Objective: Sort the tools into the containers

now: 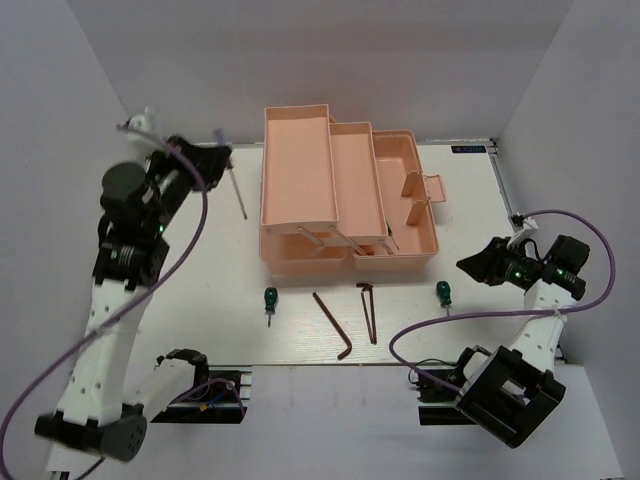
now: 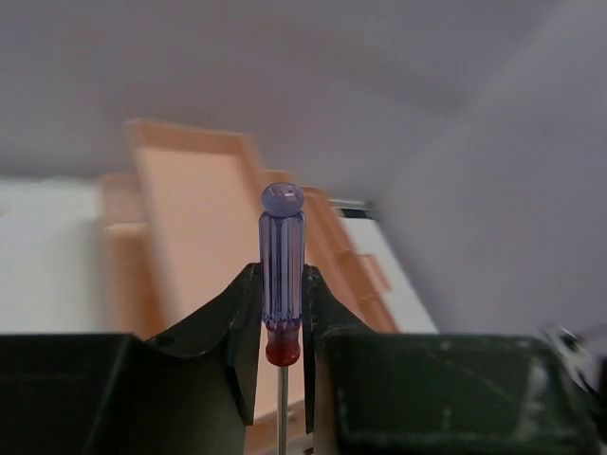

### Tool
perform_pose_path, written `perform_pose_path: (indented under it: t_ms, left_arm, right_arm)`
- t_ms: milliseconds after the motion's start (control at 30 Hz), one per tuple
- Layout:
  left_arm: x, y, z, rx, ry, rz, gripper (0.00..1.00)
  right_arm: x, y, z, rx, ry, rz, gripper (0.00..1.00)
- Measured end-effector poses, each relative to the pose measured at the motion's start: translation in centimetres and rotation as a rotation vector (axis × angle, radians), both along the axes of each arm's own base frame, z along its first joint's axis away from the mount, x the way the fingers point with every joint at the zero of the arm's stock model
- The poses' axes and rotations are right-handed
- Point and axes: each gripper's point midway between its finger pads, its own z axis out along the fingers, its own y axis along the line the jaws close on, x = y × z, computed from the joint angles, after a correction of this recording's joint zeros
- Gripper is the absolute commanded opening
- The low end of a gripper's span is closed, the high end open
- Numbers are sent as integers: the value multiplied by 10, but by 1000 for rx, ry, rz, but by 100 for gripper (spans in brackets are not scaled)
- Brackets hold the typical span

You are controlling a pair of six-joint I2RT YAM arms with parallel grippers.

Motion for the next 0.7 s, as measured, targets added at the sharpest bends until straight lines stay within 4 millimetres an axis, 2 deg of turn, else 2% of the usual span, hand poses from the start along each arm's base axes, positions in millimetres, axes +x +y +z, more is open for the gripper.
perform_pose_path:
  t_ms: [67, 133, 267, 333, 367, 467, 500, 600, 700]
  left_arm:
    - [17, -39, 25, -6, -55, -190, 0]
    - [43, -78, 32, -6, -68, -354, 0]
    - [94, -154, -10, -3, 49, -597, 0]
    - [110, -192, -29, 10, 97, -688, 0]
    - [114, -213, -39, 20, 123, -731, 0]
    - [112, -267, -57, 47, 151, -835, 0]
    - [108, -283, -61, 57, 152, -866, 0]
    - [97, -326, -70, 75, 151, -935, 0]
    - [83, -362, -87, 90, 172, -974, 0]
  right_arm:
    - [3, -6, -6, -22, 24, -26, 42]
    - [4, -11, -13, -34, 55, -44, 43]
    - [5, -16, -25, -34, 118, -66, 43]
    - [6, -17, -29, -37, 137, -72, 43]
    - [6, -17, -30, -39, 142, -73, 47]
    - [8, -18, -34, -44, 158, -75, 61]
    - [8, -17, -34, -44, 163, -75, 70]
    - [9, -18, -37, -55, 172, -77, 76]
    - [9, -18, -39, -61, 181, -75, 76]
